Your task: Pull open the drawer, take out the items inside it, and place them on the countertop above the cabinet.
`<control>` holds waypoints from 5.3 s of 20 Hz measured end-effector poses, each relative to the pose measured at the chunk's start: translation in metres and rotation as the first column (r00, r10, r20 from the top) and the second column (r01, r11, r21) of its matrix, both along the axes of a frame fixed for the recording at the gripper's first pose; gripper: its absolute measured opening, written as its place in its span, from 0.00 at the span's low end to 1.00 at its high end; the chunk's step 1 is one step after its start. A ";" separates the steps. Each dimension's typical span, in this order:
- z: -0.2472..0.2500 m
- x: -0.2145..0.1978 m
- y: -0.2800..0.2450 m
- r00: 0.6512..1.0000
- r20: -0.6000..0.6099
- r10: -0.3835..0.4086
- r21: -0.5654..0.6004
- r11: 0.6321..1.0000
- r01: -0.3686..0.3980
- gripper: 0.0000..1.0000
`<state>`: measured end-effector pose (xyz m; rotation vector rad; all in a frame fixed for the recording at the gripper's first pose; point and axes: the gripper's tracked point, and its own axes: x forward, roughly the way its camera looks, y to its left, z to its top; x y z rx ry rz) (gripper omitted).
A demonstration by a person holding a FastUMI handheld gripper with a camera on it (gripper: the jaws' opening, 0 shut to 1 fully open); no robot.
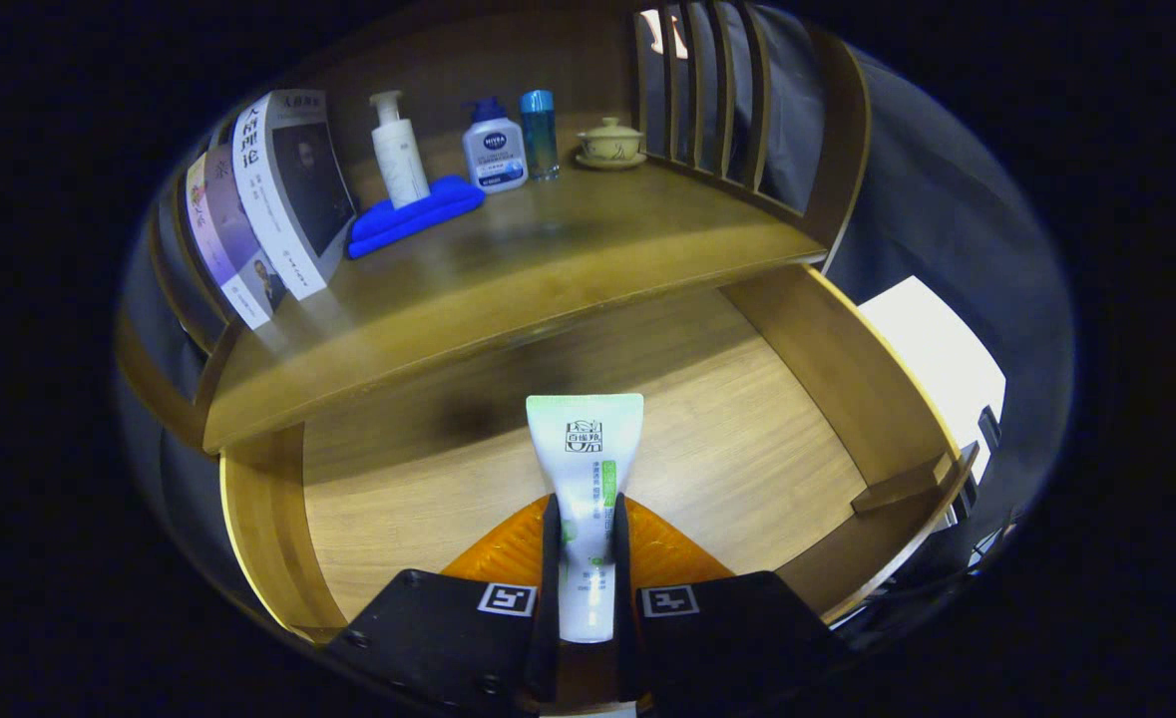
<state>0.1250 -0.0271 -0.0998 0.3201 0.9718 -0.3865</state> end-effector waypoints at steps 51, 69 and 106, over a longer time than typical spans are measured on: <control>0.167 0.089 -0.060 0.704 0.674 0.226 -0.190 0.973 -0.131 0.98; 0.123 -0.068 -0.025 0.635 0.723 0.274 -0.283 0.955 -0.089 0.98; -0.017 -0.121 0.032 0.606 0.754 0.253 -0.245 0.965 -0.099 0.96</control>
